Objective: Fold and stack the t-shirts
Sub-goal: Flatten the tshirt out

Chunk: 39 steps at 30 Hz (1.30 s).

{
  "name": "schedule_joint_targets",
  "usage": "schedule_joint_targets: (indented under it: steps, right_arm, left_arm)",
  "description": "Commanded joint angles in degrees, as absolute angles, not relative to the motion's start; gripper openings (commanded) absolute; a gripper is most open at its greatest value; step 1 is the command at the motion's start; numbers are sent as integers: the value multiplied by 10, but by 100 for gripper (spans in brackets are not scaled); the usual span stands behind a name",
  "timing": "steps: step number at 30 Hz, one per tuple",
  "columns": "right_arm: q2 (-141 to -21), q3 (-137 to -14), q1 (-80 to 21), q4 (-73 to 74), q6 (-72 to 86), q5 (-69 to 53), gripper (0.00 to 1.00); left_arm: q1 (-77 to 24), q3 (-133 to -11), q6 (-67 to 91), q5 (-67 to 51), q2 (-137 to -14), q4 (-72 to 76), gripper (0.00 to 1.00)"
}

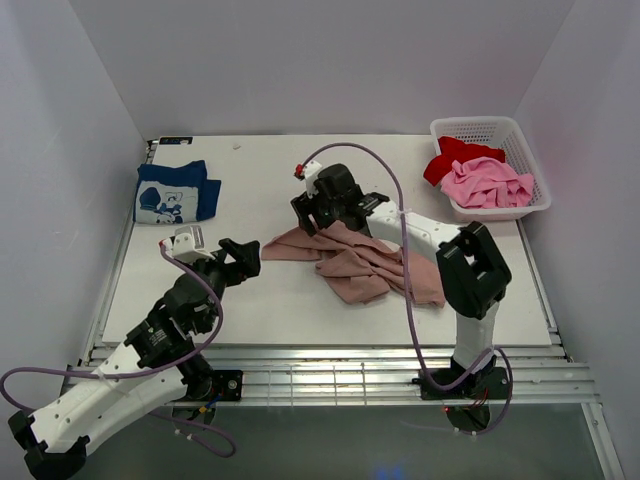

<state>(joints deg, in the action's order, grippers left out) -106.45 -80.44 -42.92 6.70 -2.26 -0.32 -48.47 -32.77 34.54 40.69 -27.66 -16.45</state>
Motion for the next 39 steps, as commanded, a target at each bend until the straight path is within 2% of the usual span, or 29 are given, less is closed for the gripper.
schedule_joint_targets:
  steps: [1,7,10,22,34,35,38,39]
  right_arm:
    - [-1111,-893,-440,52,-42,-88,76]
    - [-1229,-1034,-460,113,-83,-127,76]
    - [-1262,-1058,-463,129,-92,-148,76]
    - [-1278,-1000,-470,134,-118,-177,75]
    - [-1327,-1052,-471,155,-137,-171,74]
    - [-1333,-1055,-472,155,-137,-168,73]
    - [-1342,-1058,-472,153,-136,-154,58]
    - [-1344,-1058,-473,153,-134,-150,44]
  left_arm:
    - [-482,-316,320,396,-273,-126,96]
    - [-482,-315,315,398,-298,-120,97]
    - [-482,-315,314,398,-304,-118,97]
    - [-482,-311,315,402,-294,-128,97]
    - [-483,-311,314,415,-268,-150,97]
    - [-482,-312,313,416,-264,-152,97]
    - [-483,-313,313,421,-256,-157,97]
    - [-482,-313,312,422,-253,-158,97]
